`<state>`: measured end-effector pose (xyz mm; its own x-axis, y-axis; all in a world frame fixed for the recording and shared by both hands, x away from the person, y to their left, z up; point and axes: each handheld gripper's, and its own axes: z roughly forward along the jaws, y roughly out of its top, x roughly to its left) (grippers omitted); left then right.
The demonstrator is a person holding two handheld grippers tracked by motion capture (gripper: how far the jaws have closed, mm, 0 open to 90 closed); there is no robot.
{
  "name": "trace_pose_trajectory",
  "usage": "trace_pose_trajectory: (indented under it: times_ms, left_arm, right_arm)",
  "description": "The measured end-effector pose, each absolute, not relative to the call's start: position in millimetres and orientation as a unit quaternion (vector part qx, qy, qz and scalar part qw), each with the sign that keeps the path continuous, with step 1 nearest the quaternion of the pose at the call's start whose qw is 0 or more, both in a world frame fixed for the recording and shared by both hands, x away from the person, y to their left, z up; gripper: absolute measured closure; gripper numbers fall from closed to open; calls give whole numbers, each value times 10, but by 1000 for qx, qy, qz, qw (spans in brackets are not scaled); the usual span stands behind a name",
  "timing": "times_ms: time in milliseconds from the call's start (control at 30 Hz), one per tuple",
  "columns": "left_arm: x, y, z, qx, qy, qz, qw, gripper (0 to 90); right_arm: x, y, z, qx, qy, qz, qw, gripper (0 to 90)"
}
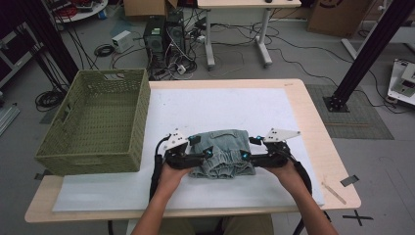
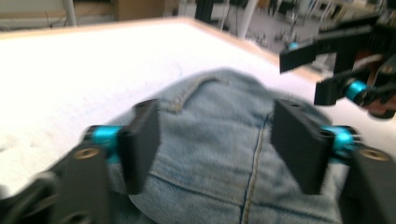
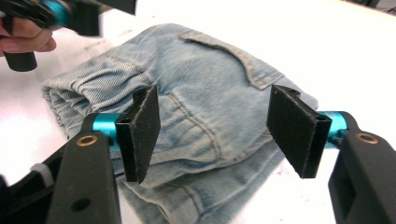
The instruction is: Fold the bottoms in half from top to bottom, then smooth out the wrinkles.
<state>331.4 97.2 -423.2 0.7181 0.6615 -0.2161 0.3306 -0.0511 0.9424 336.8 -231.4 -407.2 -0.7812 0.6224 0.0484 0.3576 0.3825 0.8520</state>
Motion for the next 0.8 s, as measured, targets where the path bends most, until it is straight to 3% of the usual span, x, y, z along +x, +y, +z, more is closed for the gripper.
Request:
trace_pose_trajectory:
  times_ms: [233,800]
  left_arm:
    - [3313,1096,-4188,705,361,155,591,217]
    - [3267,1188,-4154,712,366,176,573,218]
  right_arm:
    - [3368,-2436,-4058,324,807,470,149,210]
    - [3352,-2549,-3991,336,797,473,167,208]
